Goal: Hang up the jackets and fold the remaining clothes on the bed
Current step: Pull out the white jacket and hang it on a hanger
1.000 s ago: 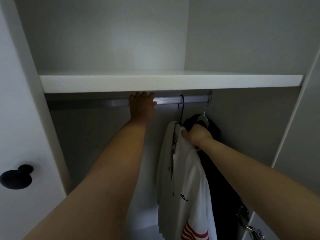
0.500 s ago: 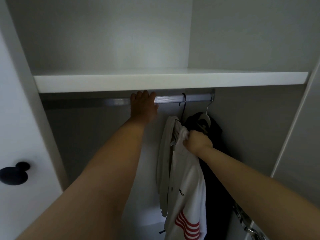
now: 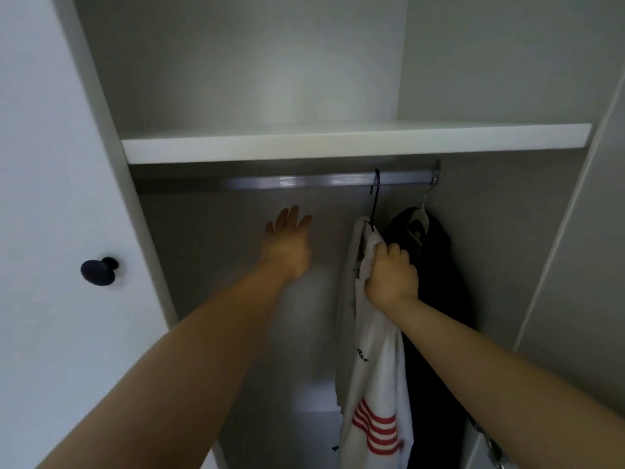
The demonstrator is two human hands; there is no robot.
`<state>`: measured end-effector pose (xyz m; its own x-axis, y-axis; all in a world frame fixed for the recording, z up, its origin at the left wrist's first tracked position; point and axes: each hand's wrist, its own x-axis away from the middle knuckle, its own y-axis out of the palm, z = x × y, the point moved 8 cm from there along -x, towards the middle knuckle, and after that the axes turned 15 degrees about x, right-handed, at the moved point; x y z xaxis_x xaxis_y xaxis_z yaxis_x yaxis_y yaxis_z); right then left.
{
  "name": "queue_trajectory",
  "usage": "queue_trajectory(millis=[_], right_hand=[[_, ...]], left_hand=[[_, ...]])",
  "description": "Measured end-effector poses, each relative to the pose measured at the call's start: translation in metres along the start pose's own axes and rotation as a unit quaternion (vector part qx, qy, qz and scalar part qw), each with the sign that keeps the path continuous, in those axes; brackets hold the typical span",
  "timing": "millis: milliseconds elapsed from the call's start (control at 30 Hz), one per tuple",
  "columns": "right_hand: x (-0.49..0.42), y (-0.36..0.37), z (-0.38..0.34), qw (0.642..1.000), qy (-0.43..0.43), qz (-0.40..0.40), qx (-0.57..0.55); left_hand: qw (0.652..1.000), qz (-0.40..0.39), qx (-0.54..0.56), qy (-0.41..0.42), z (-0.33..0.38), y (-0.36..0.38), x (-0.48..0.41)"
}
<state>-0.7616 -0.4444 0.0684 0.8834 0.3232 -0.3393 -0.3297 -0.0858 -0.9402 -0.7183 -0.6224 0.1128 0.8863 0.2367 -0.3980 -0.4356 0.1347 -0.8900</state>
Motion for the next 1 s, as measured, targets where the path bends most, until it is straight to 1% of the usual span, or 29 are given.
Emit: queue_trajectory(millis=[67,200,300,367,433,567,700,833,900,1000], right_hand=[[0.010,-0.001,-0.007,0.999,-0.008,0.020,0.040],[0.034,-0.010,-0.026,0.997,-0.035,0.038,0.053],[0.054,-0.027,-0.039,0.995,-0.059,0.070,0.025],[0.069,-0.043,-0.050,0.989,-0.085,0.124,-0.002],[0.086,-0.054,-0.061,0.982,-0.098,0.156,-0.036],[0.134,-0.063,-0.089,0.979,-0.126,0.144,-0.071],[0.185,-0.072,-0.121,0.969,-0.164,0.149,-0.107],[0.240,-0.087,-0.162,0.945,-0.227,0.179,-0.154],[0.274,-0.096,-0.190,0.932,-0.263,0.186,-0.168],[0.314,-0.102,-0.234,0.922,-0.304,0.172,-0.169]], left_hand=[[1.000,-0.004,-0.002,-0.003,-0.003,0.002,0.024],[1.000,-0.004,0.003,-0.001,0.000,-0.009,0.057],[1.000,0.008,-0.009,0.013,0.007,-0.021,0.083],[0.999,0.029,-0.014,0.027,0.012,-0.030,0.108],[0.998,0.044,-0.002,0.038,0.015,-0.037,0.137],[0.997,0.066,0.030,0.033,0.005,-0.051,0.204],[0.991,0.097,0.048,0.079,-0.015,-0.074,0.269],[0.992,0.118,0.025,0.023,-0.046,-0.101,0.335],[0.992,0.120,0.001,-0.032,-0.071,-0.114,0.374],[0.989,0.090,-0.040,-0.107,-0.105,-0.130,0.428]])
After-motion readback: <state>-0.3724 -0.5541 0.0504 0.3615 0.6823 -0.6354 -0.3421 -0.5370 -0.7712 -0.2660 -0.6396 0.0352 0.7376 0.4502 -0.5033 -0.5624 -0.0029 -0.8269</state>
